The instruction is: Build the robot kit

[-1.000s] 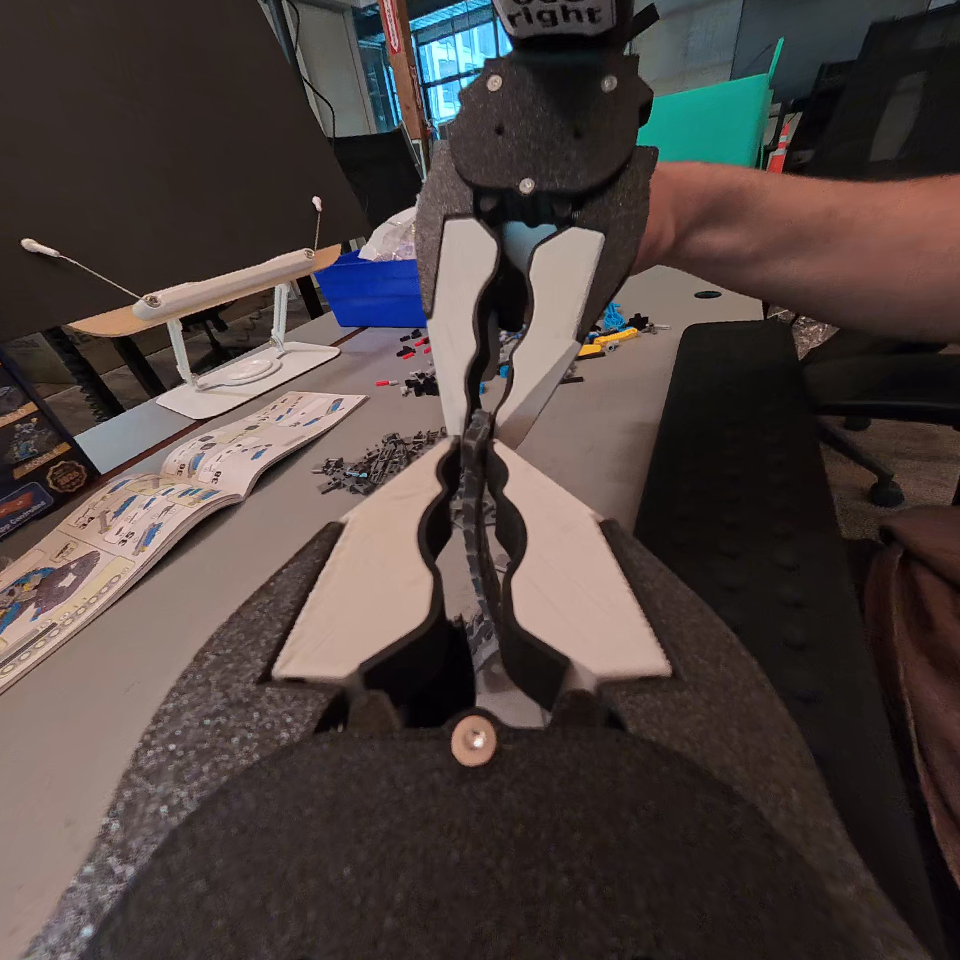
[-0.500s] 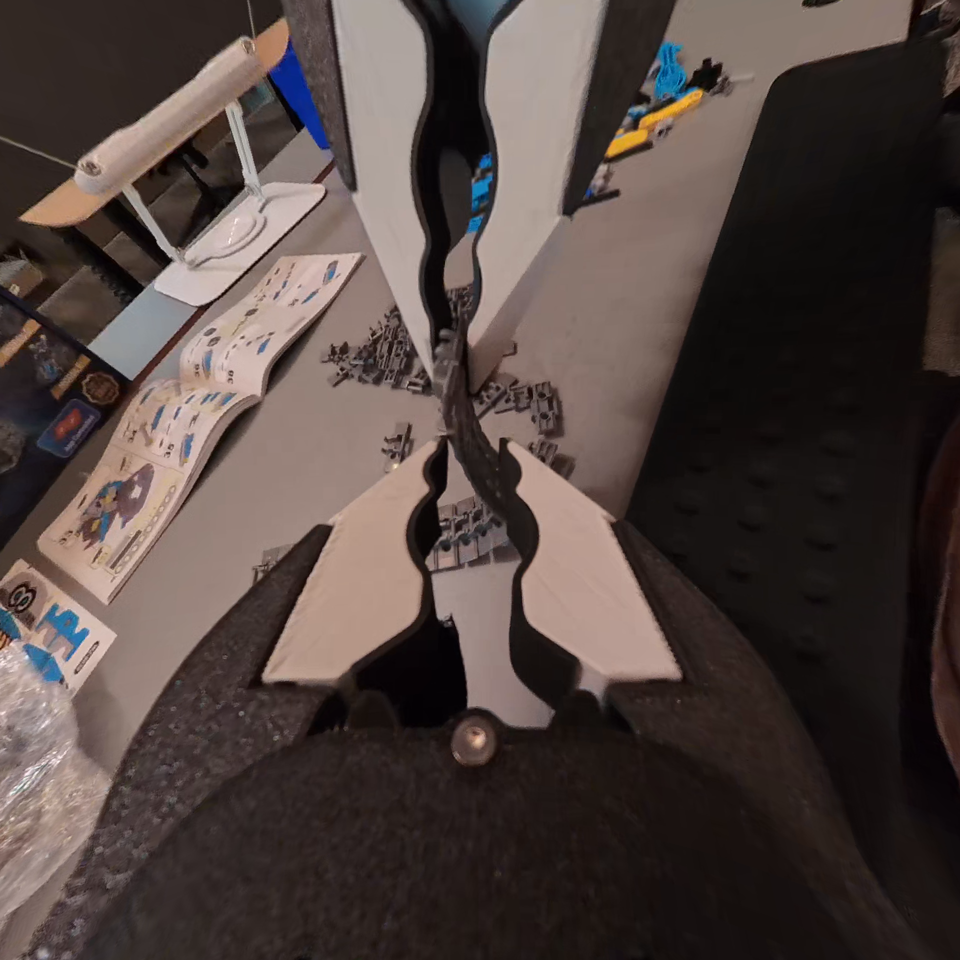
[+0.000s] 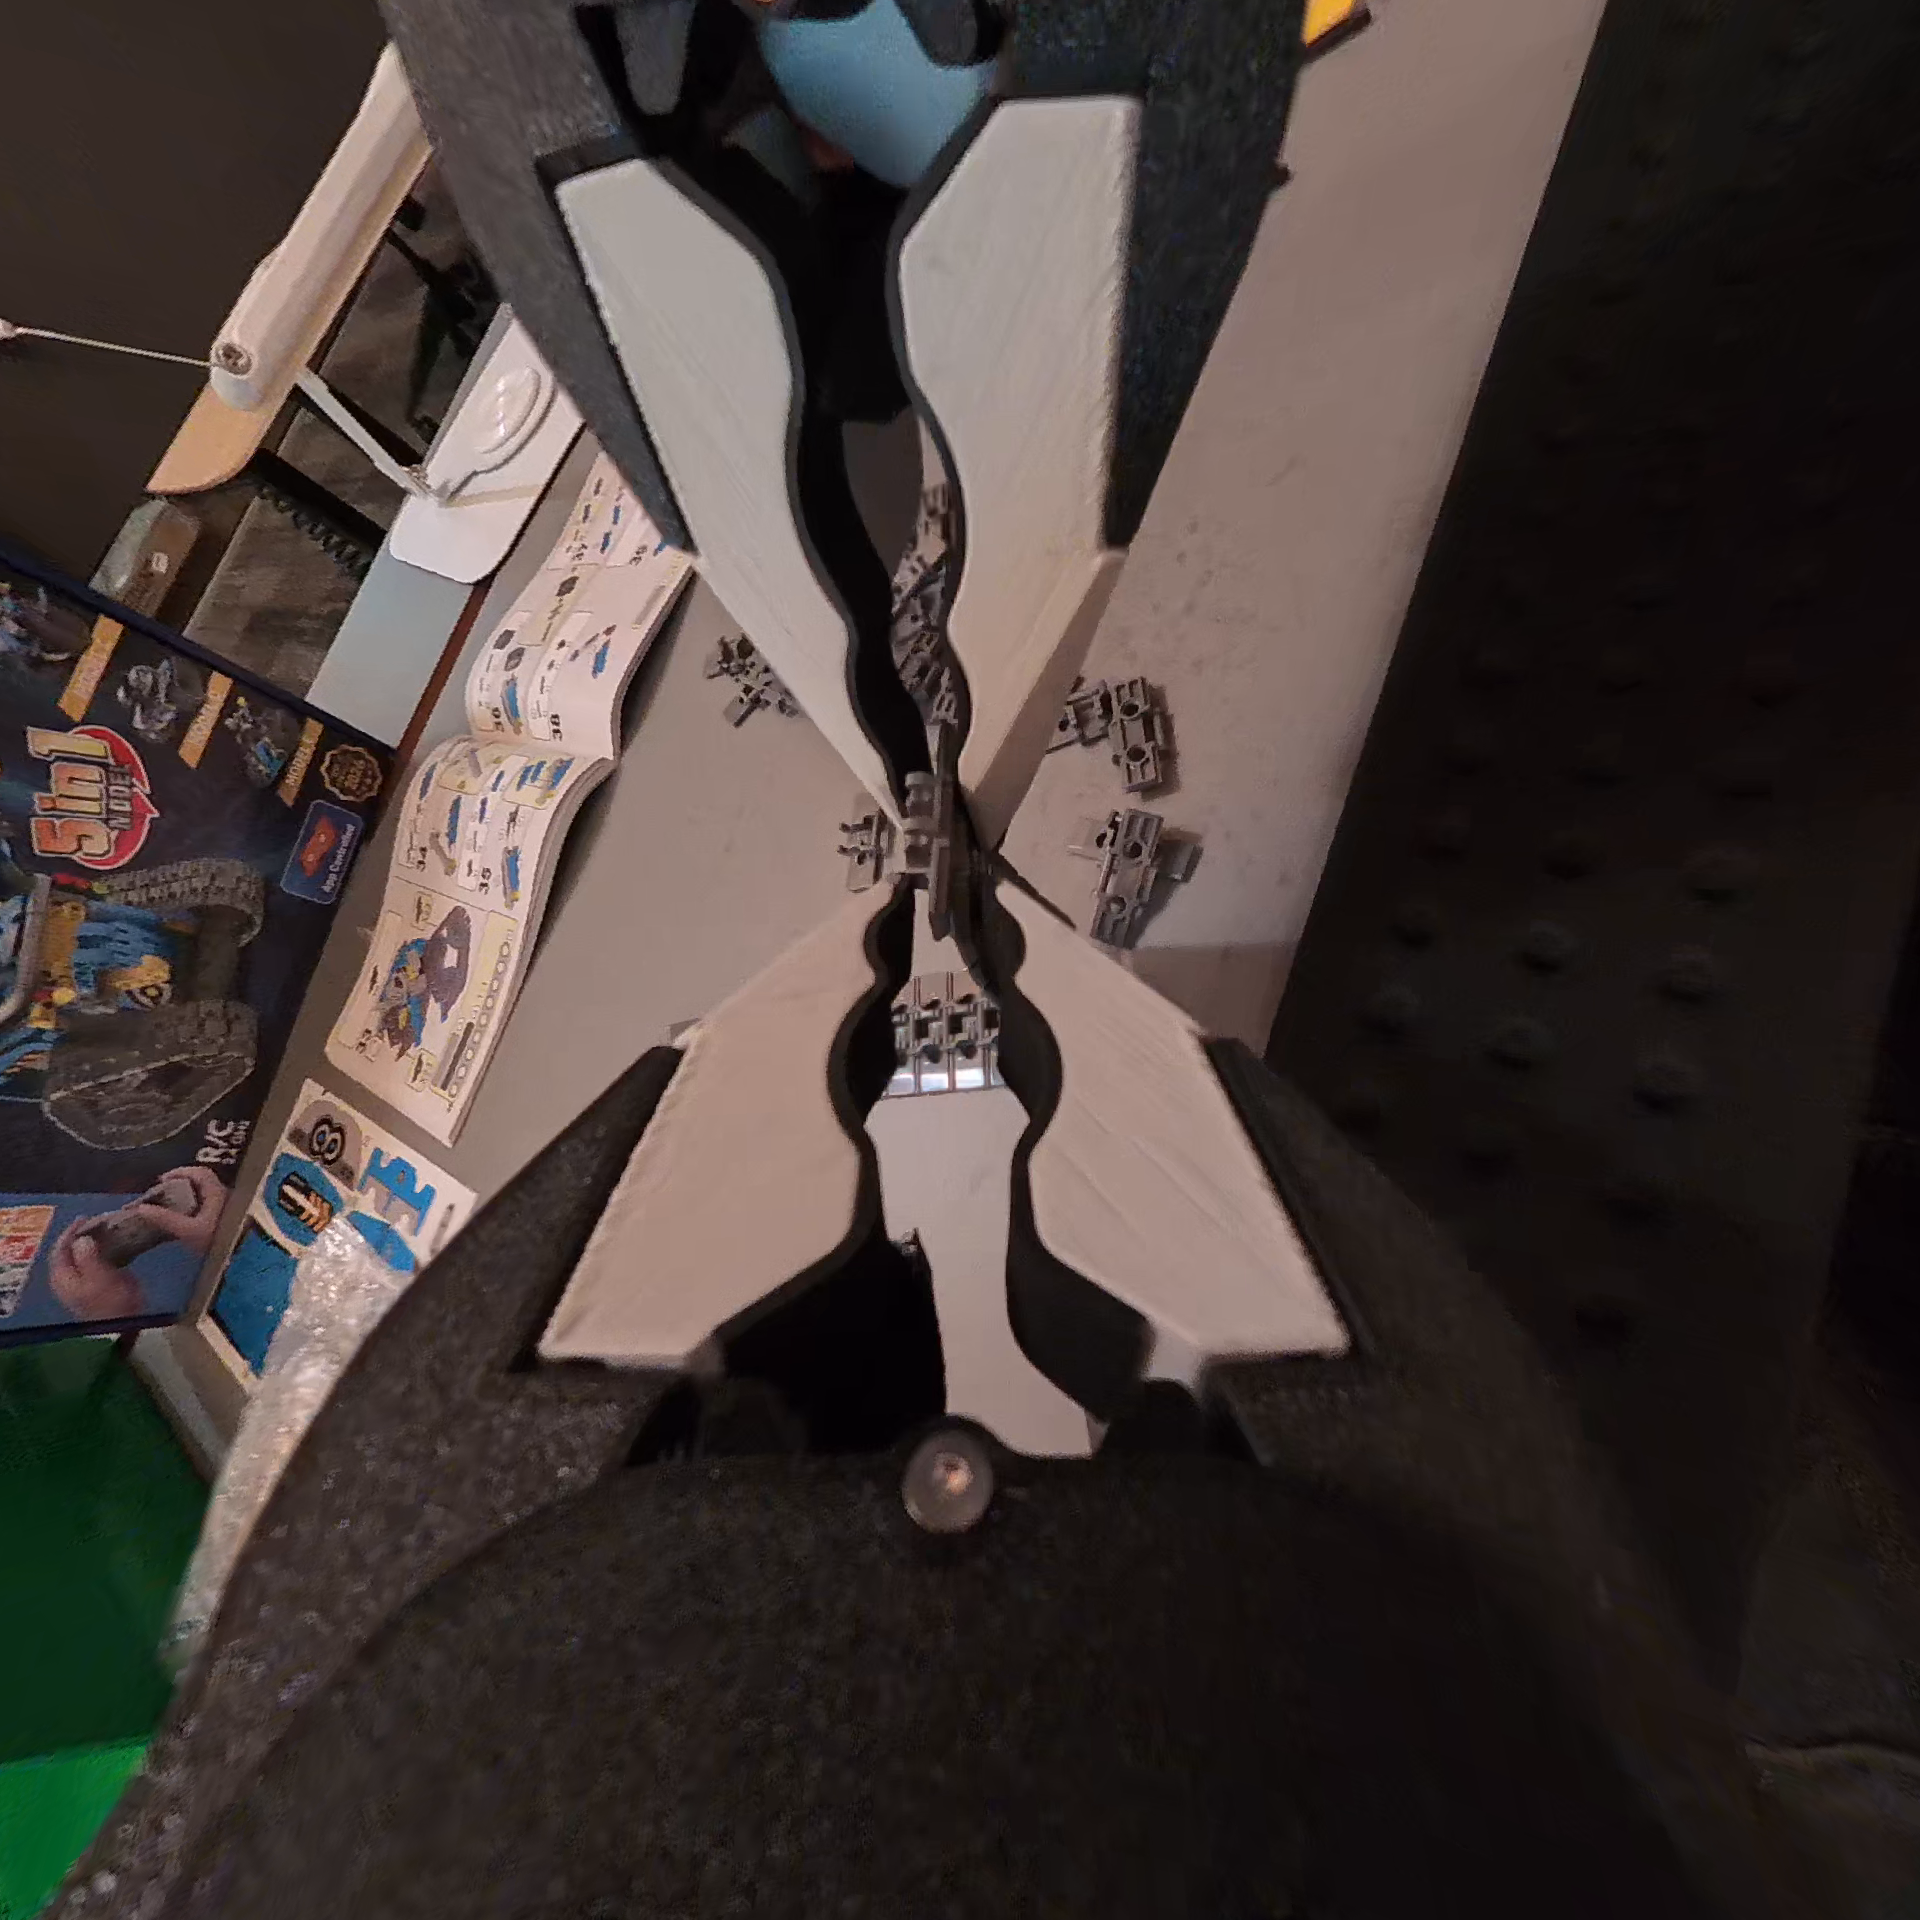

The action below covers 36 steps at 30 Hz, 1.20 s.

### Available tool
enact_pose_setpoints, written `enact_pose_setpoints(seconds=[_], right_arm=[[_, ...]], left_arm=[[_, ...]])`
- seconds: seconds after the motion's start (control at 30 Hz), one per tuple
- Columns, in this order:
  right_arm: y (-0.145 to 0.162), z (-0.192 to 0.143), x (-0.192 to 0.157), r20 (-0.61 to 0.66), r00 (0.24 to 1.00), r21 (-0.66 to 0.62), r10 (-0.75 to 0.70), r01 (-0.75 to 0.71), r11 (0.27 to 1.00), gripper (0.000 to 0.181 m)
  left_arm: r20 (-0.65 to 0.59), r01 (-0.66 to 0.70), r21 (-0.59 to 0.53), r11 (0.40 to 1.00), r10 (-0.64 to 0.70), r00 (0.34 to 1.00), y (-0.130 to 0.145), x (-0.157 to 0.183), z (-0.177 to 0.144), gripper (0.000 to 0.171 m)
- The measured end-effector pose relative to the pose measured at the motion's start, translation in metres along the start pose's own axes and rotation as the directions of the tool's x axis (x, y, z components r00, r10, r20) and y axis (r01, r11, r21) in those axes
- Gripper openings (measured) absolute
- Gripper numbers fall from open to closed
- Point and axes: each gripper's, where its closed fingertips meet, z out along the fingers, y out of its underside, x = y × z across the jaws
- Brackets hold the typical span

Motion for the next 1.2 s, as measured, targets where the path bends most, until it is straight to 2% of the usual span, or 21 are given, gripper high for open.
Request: enact_pose_setpoints(seconds=[0.17,0.3,0.5,0.63,0.77,0.87,0.93,1.03,1.13,1.2], right_arm=[[0.003,0.002,-0.002,-0.012,1.000,-0.006,-0.015,0.015,1.000,0.007],[0.005,0.000,-0.001,-0.026,1.000,0.007,-0.002,0.003,1.000,0.008],[0.009,-0.002,-0.005,0.023,0.999,0.049,0.027,-0.028,0.998,0.007],[0.007,0.000,-0.005,0.022,0.999,0.088,0.040,-0.042,0.995,0.008],[-0.002,-0.006,-0.002,-0.053,0.998,0.204,0.032,-0.020,0.979,0.011],[-0.004,-0.011,-0.001,-0.041,0.998,0.244,0.053,-0.042,0.969,0.015],[-0.008,-0.017,0.000,-0.037,0.997,0.260,0.068,-0.056,0.964,0.025],[-0.009,-0.016,-0.001,-0.047,0.998,0.206,0.032,-0.021,0.978,0.028],[-0.009,-0.010,-0.007,-0.060,0.997,0.142,-0.042,0.050,0.989,0.011],[-0.010,-0.010,-0.007,-0.060,0.997,0.125,-0.046,0.053,0.991,0.011]], left_arm=[[-0.024,-0.103,-0.065,0.993,0.102,0.995,0.003,0.002,0.002,0.010],[-0.014,-0.084,-0.062,0.995,0.083,0.996,0.000,0.001,0.004,0.007],[0.017,-0.101,-0.037,0.994,0.102,0.995,-0.004,0.006,0.006,0.005],[-0.055,0.039,0.011,0.999,-0.039,0.998,-0.003,0.006,0.006,0.006],[-0.159,0.202,0.079,0.976,-0.188,0.969,-0.005,0.003,-0.001,0.006],[-0.172,0.200,0.071,0.977,-0.186,0.967,-0.003,0.004,-0.002,0.007],[-0.172,0.167,0.057,0.984,-0.155,0.973,-0.002,0.007,-0.001,0.007],[-0.170,0.149,0.058,0.987,-0.137,0.976,-0.005,0.008,-0.001,0.006],[-0.169,0.143,0.059,0.988,-0.131,0.977,-0.008,0.007,-0.002,0.006],[-0.170,0.137,0.060,0.989,-0.125,0.977,-0.009,0.008,-0.003,0.006]])
